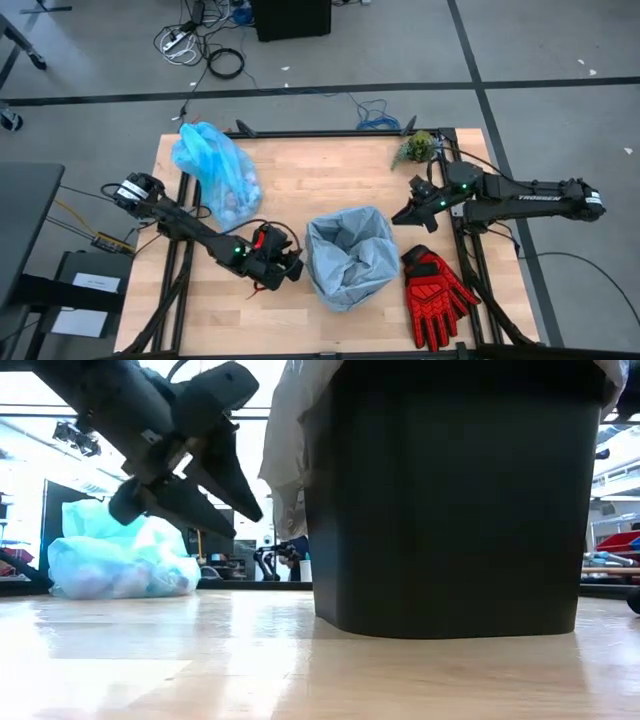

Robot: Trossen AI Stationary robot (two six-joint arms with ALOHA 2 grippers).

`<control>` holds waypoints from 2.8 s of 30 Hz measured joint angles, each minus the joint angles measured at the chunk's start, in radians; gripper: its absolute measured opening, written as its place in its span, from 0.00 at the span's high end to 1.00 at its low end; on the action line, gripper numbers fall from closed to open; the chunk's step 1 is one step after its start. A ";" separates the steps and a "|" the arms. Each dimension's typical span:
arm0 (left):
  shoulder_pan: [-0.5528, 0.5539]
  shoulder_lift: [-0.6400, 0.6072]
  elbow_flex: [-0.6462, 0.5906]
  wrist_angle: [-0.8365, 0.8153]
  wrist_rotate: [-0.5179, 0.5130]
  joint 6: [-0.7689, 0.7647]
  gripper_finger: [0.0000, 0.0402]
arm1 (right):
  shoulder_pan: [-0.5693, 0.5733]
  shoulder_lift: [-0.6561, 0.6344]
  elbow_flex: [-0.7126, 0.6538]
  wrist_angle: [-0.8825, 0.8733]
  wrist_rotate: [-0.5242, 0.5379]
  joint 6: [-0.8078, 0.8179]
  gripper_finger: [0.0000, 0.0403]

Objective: Place trash/remove bag and relplace
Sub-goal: Put the gray trash bag into the trash bin

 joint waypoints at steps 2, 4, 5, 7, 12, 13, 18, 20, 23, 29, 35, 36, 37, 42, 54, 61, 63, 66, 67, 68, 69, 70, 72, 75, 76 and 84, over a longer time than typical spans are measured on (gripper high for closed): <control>-0.023 -0.015 0.000 0.014 -0.001 -0.021 0.48 | 0.015 -0.021 0.000 -0.034 -0.051 0.017 0.74; -0.054 -0.025 0.000 0.055 -0.015 -0.022 0.48 | 0.040 -0.038 0.000 -0.044 -0.086 0.051 0.74; -0.072 -0.029 0.000 0.092 -0.036 -0.008 0.49 | 0.057 -0.044 0.000 -0.036 -0.086 0.069 0.74; -0.102 -0.033 0.000 0.221 -0.083 0.078 0.51 | 0.099 -0.049 0.000 -0.012 -0.061 0.094 0.75; -0.128 0.016 0.002 0.502 -0.091 0.309 0.56 | 0.212 -0.025 0.000 -0.006 0.069 0.088 0.78; -0.128 0.023 0.002 0.527 -0.091 0.332 0.58 | 0.234 -0.015 0.000 0.001 0.092 0.087 0.79; -0.126 0.030 0.003 0.533 -0.093 0.341 0.62 | 0.342 0.056 0.000 0.085 0.190 0.096 0.80; -0.126 0.030 0.003 0.535 -0.077 0.341 0.63 | 0.380 0.101 0.001 0.109 0.204 0.109 0.80; -0.126 0.033 0.003 0.540 -0.012 0.334 0.64 | 0.431 0.179 0.001 0.126 0.213 0.121 0.80; -0.139 0.117 0.005 0.631 0.102 0.282 0.67 | 0.504 0.325 0.001 0.194 0.277 0.122 0.80; -0.147 0.228 0.034 0.647 0.118 0.206 0.67 | 0.522 0.433 0.001 0.197 0.365 0.122 0.80; -0.147 0.246 0.039 0.647 0.117 0.191 0.67 | 0.522 0.450 0.001 0.197 0.372 0.122 0.80; -0.147 0.265 0.046 0.649 0.117 0.176 0.67 | 0.522 0.464 0.001 0.193 0.381 0.122 0.80; -0.145 0.318 0.058 0.643 0.118 0.137 0.67 | 0.522 0.523 0.001 0.184 0.444 0.115 0.80; -0.118 0.323 0.058 0.491 0.098 0.052 0.67 | 0.424 0.565 0.001 0.160 0.536 -0.014 0.80; -0.100 0.323 0.064 0.537 0.120 0.074 0.67 | 0.333 0.553 0.000 0.116 0.500 -0.036 0.80; -0.119 0.323 0.085 0.545 0.128 0.088 0.67 | 0.357 0.526 0.000 0.119 0.458 -0.018 0.80; -0.152 0.322 0.128 0.548 0.127 0.117 0.67 | 0.414 0.471 0.000 0.115 0.459 0.016 0.80; -0.161 0.322 0.144 0.543 0.122 0.130 0.67 | 0.434 0.451 0.000 0.114 0.471 0.027 0.80; -0.170 0.322 0.163 0.532 0.116 0.136 0.67 | 0.454 0.431 0.000 0.115 0.485 0.037 0.80; -0.178 0.322 0.185 0.509 0.112 0.139 0.67 | 0.474 0.413 0.000 0.114 0.502 0.047 0.80; -0.185 0.322 0.209 0.477 0.109 0.139 0.67 | 0.495 0.397 0.000 0.112 0.519 0.056 0.80; -0.197 0.322 0.265 0.374 0.107 0.137 0.67 | 0.535 0.371 0.000 0.096 0.563 0.059 0.80; -0.199 0.323 0.366 0.158 0.107 0.127 0.67 | 0.603 0.344 0.000 -0.004 0.719 0.033 0.82; -0.194 0.323 0.401 0.098 0.106 0.140 0.67 | 0.622 0.343 0.000 -0.045 0.774 0.012 0.83; -0.176 0.323 0.565 -0.151 0.037 0.270 0.67 | 0.766 0.356 0.000 0.060 0.880 -0.226 0.98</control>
